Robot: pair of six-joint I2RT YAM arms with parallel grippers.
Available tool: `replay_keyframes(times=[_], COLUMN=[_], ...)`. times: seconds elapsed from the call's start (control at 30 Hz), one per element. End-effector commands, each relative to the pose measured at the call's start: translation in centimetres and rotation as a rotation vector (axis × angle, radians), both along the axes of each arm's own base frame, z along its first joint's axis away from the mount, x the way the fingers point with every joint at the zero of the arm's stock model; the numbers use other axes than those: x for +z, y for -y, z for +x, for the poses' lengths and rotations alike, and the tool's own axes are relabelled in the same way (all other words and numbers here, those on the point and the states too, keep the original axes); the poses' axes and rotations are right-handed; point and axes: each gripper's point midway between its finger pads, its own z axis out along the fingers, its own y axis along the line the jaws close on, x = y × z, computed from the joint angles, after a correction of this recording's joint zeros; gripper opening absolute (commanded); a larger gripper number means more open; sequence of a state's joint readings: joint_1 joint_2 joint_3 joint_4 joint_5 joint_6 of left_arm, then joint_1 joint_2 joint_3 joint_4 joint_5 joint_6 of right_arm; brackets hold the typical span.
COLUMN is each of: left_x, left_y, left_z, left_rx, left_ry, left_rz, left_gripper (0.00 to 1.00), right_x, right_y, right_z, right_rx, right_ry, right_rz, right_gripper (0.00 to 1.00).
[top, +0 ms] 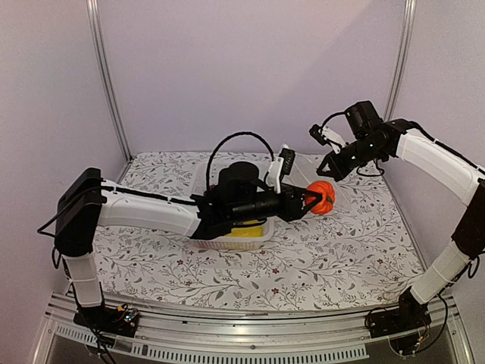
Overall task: Place the food in the zip-top bag and seal the zipper
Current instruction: Place the fake vegetable in the zipper food storage bag.
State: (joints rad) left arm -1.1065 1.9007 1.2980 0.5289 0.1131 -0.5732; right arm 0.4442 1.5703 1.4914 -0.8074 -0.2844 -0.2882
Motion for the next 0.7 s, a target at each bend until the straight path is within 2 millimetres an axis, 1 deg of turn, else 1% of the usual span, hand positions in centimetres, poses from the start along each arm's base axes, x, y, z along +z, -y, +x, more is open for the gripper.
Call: replay_keyframes(times=[0.0,0.13,0.23,0.33,0.43,0.57,0.67], left_x=[1.7,0.6,-0.2,-1.8,-3.0,-4.4,-5.1], left_y=[1.6,2.3,2.1,1.1,-0.1,-1.0,-1.6], left_z=[0.4,1.5,2.8,4.8,6.1,7.2,8.3], left_rx=[-0.005,0.021,0.05,0.124,0.176,0.228,0.271], left_ry=[-0.005,-0.054,-0.117,-0.213,-0.264,-0.313,-0.357], left_rz=[-0.116,-0.123,-0.145,-0.145,-0.152,-0.142,-0.161], left_gripper=[0.15,0.12,0.1,0.06,0.05,0.04,0.06], right_x=[-0.1,0.0,-0.1,-0.3,0.0,0.7,0.8], right_y=[-0.3,-0.5,-0.3,0.1,0.3,0.3,-0.2], right_z=[-1.5,-2.0,-2.1,-1.8,-1.9,-1.9,-2.7], right_rx=[0.02,0.03,0.025,0.01,0.002,-0.001,0.024], right_ry=[-0.06,-0.069,-0.063,-0.046,-0.029,-0.013,-0.033], right_rz=[0.025,0.045,0.043,0.025,0.026,0.037,0.069], right_gripper=[0.0,0.0,0.0,0.0,0.0,0.0,0.0])
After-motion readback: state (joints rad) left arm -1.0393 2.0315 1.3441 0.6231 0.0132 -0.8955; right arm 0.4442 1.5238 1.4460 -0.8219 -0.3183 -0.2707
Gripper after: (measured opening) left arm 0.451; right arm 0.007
